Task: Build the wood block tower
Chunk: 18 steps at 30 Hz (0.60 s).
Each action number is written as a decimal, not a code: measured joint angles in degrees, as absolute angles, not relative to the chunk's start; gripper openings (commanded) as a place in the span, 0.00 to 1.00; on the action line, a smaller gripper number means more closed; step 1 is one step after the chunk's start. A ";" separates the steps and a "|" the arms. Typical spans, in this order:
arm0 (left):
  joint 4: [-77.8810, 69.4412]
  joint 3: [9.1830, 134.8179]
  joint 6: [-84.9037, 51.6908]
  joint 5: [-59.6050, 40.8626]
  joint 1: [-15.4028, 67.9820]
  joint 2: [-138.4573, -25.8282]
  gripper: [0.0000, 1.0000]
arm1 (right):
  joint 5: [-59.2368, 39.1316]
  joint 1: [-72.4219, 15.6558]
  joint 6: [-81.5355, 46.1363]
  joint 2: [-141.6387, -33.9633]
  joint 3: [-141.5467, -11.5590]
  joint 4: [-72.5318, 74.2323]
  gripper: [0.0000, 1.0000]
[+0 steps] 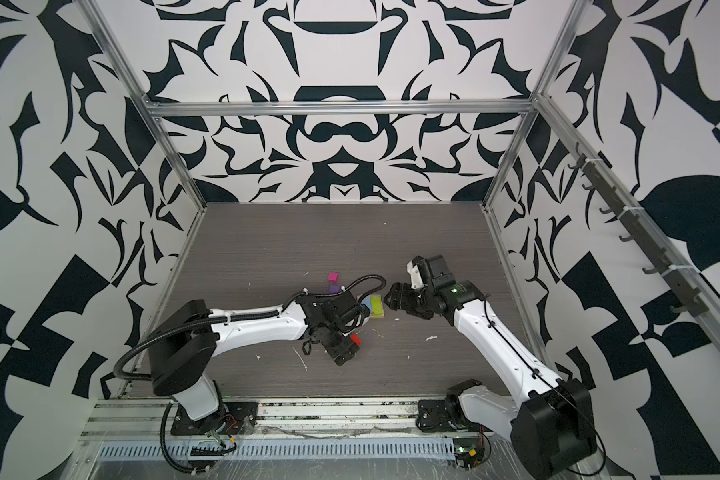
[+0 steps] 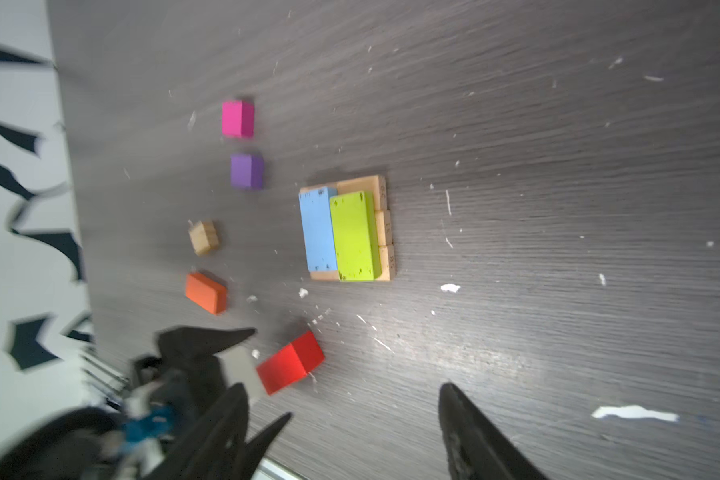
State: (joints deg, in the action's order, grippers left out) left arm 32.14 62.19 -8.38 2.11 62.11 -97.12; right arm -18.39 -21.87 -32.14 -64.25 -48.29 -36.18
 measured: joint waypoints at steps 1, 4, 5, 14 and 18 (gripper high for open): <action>31.73 61.71 -8.82 2.20 61.80 -95.96 1.00 | -17.34 -23.27 -31.79 -64.34 -48.58 -36.60 0.78; 29.65 59.48 -11.29 2.26 59.79 -91.57 1.00 | -14.59 -27.35 -31.05 -64.71 -48.84 -36.67 0.83; 28.95 58.72 -12.14 2.17 58.83 -90.17 1.00 | -13.58 -28.62 -30.92 -64.79 -48.84 -36.69 0.95; 26.74 53.93 -20.93 1.67 50.54 -80.71 1.00 | -6.87 -39.29 -28.60 -66.94 -48.86 -36.03 0.99; 26.33 51.68 -24.75 0.58 46.74 -76.69 0.99 | -5.65 -43.42 -27.88 -69.01 -48.86 -34.41 0.97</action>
State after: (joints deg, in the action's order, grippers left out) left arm 26.33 51.68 -24.75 0.58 46.74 -76.69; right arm -5.65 -43.42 -27.88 -69.01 -48.86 -34.41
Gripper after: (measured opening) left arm 0.998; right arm 0.981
